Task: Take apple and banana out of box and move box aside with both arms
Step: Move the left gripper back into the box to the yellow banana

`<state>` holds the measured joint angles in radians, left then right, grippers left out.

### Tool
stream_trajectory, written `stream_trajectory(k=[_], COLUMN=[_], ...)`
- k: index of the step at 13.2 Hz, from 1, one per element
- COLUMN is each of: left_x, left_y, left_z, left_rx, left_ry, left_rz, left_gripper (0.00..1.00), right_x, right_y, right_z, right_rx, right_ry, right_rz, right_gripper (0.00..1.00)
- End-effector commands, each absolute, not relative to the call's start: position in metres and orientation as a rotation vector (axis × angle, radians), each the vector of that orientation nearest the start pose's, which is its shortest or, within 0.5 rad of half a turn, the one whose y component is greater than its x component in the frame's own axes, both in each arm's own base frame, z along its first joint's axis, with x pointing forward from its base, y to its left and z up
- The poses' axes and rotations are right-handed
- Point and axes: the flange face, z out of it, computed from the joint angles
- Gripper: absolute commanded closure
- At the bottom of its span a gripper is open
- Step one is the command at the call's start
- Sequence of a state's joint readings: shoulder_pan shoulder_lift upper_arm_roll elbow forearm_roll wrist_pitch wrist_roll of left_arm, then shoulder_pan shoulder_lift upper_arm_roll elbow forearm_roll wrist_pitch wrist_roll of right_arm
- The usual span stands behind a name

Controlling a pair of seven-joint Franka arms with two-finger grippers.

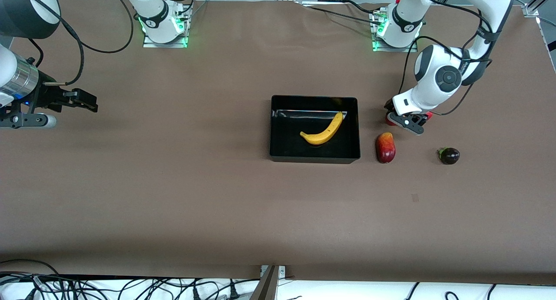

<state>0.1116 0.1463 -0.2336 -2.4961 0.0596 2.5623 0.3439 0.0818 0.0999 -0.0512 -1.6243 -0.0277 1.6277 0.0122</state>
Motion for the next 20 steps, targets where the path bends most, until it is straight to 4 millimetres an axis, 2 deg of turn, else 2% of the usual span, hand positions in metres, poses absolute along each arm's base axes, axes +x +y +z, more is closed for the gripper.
stream_trajectory(k=[1,3,5,7,9,10,12,15,20], left_x=[0.489,0.509,0.515,0.513,0.520,0.522,0.527,0.521,0.512], left_y=[-0.077,-0.122,-0.166,-0.211,-0.259,-0.280,-0.295,-0.314,-0.317], left_z=[0.287,0.321,0.341,0.344,0.340,0.331,0.314,0.279,0.214], left_rx=[-3.012,-3.056,-3.087,-3.095,-3.093,-3.100,-3.138,-3.163,-3.168], left_ry=[0.842,0.880,0.944,0.982,1.058,1.080,1.026,1.009,1.004], left_rz=[0.048,0.009,-0.035,-0.058,-0.065,-0.049,-0.010,0.014,0.121], left_gripper=[0.00,0.00,0.00,0.00,0.00,0.00,0.00,0.00,0.00], right_x=[0.583,0.583,0.583,0.583,0.583,0.583,0.583,0.583,0.583], right_y=[0.016,0.016,0.016,0.016,0.016,0.016,0.016,0.016,0.016], right_z=[0.551,0.550,0.551,0.550,0.550,0.550,0.550,0.550,0.550], right_rx=[-3.171,-3.171,-3.171,-3.171,-3.171,-3.171,-3.170,-3.171,-3.171], right_ry=[-0.016,-0.016,-0.016,-0.016,-0.016,-0.016,-0.016,-0.016,-0.016], right_rz=[0.157,0.162,0.159,0.162,0.162,0.159,0.162,0.159,0.159], right_gripper=[0.00,0.00,0.00,0.00,0.00,0.00,0.00,0.00,0.00])
